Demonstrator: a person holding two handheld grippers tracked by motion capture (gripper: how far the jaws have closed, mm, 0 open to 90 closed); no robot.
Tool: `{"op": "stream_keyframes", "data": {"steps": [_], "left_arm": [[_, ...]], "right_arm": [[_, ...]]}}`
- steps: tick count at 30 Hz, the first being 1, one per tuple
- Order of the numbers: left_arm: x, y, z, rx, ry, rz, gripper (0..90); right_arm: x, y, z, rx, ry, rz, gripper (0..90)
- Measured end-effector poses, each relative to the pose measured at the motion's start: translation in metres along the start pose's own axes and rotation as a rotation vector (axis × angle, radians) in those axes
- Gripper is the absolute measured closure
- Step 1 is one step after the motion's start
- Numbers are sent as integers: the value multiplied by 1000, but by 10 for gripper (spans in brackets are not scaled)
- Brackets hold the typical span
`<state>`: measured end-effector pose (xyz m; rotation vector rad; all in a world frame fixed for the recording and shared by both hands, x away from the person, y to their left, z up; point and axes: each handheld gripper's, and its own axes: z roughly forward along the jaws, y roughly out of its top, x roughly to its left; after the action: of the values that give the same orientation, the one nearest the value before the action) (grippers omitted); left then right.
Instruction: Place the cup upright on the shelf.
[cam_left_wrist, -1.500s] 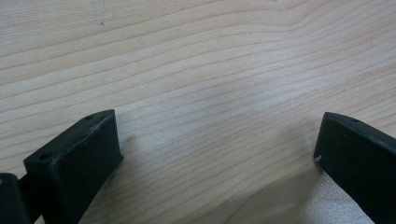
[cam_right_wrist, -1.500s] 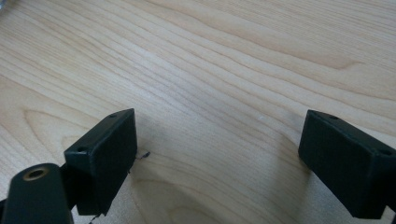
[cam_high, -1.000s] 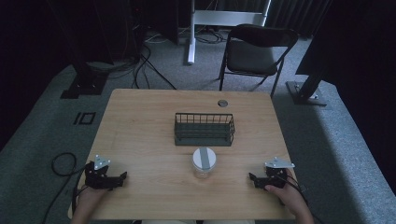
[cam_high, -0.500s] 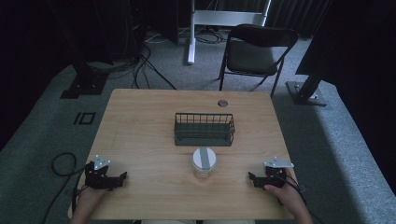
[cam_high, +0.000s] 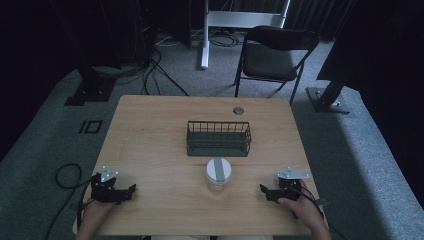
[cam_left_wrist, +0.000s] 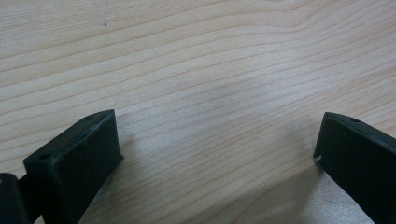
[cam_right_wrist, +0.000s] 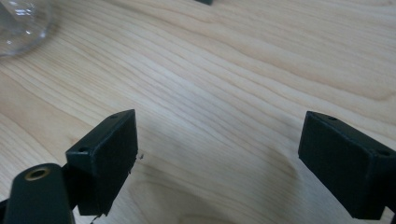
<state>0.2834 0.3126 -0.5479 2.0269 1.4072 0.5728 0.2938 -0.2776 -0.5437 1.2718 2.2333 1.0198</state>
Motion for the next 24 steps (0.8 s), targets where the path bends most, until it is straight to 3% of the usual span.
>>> {"op": "stream_keyframes", "data": {"steps": [19, 20, 24], "left_arm": [[0, 0, 0, 0, 0, 0, 5], [0, 0, 0, 0, 0, 0, 5], [0, 0, 0, 0, 0, 0, 5]], "right_arm": [[33, 14, 6, -30, 95, -59, 117], [39, 17, 8, -33, 119, -66, 117], [47, 20, 13, -35, 139, -79, 117]]}}
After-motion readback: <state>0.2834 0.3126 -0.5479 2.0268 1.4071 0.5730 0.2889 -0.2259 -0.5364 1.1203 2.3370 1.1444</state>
